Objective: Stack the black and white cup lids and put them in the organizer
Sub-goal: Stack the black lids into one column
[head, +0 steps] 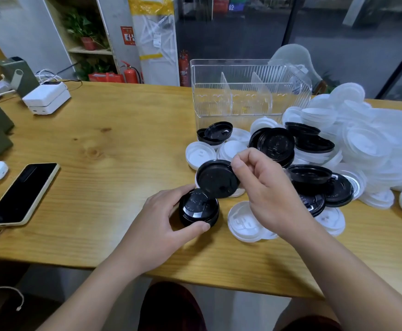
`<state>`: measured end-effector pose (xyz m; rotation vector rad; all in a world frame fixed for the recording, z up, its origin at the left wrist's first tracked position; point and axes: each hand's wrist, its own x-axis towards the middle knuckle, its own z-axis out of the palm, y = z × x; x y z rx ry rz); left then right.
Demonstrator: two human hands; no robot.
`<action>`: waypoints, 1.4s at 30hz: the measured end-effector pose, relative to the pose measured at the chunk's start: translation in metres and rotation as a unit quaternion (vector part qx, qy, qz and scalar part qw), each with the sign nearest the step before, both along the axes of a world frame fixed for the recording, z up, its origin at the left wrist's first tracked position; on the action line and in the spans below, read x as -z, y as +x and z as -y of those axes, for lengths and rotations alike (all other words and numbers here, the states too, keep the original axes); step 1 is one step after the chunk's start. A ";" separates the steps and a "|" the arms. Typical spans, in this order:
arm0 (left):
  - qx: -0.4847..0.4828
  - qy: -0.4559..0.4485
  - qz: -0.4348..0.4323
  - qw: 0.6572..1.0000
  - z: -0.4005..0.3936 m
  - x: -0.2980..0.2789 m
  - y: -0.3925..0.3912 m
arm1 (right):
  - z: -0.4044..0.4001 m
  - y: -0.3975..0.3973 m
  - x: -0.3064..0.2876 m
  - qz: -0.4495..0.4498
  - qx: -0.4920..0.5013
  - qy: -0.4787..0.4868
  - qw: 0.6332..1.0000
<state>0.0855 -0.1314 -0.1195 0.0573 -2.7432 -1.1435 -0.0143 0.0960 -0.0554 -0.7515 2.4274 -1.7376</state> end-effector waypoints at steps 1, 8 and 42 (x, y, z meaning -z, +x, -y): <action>0.001 -0.002 -0.003 1.000 -0.001 -0.001 0.000 | 0.003 0.001 0.002 0.022 0.006 -0.022 0.999; 0.027 0.003 -0.023 0.999 -0.006 -0.011 0.002 | 0.028 -0.007 0.010 0.070 0.022 0.020 0.997; 0.015 0.012 -0.023 1.000 -0.001 -0.001 0.000 | -0.010 0.028 0.013 -0.098 -0.044 0.239 0.965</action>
